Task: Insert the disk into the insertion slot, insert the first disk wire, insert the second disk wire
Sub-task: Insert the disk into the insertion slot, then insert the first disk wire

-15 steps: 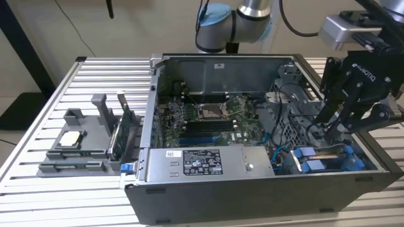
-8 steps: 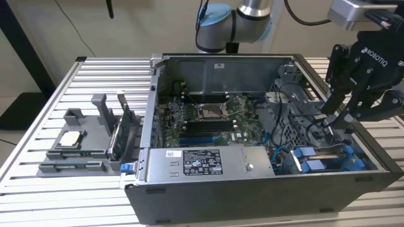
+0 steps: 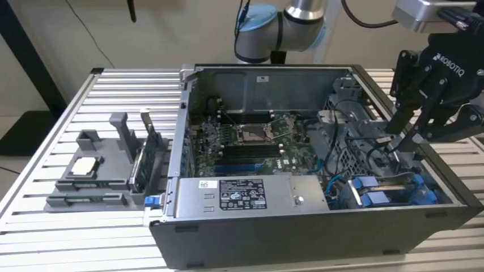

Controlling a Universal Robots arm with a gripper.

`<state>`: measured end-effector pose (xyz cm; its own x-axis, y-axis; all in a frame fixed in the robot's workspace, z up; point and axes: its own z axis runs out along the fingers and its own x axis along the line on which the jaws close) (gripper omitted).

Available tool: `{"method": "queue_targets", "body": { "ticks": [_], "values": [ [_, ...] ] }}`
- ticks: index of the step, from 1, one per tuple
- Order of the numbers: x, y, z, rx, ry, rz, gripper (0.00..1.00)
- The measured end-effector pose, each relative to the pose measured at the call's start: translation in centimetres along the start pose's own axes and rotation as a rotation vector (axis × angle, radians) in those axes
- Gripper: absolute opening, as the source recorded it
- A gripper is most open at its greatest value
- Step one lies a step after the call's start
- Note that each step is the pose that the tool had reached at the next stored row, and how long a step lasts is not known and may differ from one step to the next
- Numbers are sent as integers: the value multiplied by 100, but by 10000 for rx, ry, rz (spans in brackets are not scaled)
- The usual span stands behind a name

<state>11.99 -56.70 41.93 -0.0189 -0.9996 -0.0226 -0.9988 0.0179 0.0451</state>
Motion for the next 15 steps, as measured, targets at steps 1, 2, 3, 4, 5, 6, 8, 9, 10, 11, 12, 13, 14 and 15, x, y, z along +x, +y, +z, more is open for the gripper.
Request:
{"method": "queue_targets", "body": {
  "ticks": [1, 2, 3, 4, 5, 6, 8, 9, 10, 11, 12, 13, 14, 15],
  "values": [
    [-2, 0, 13, 11, -6, 0, 40],
    [-6, -1, 37, 30, -14, -1, 40],
    [-8, -2, 49, 39, -17, -1, 40],
    [-11, -2, 62, 48, -18, -1, 40],
    [-14, -3, 83, 65, -19, -2, 40],
    [-15, -4, 93, 72, -19, -2, 40],
    [-17, -4, 110, 89, -22, -2, 40],
    [-18, -5, 116, 96, -29, -3, 40],
    [-19, -5, 121, 104, -37, -4, 40],
    [-20, -5, 126, 115, -42, -4, 40],
    [-21, -5, 132, 131, -49, -4, 40],
    [-24, -5, 137, 146, -53, -5, 40],
    [-28, -5, 145, 176, -58, -6, 40],
    [-32, -5, 149, 190, -63, -7, 40]
  ]
}}
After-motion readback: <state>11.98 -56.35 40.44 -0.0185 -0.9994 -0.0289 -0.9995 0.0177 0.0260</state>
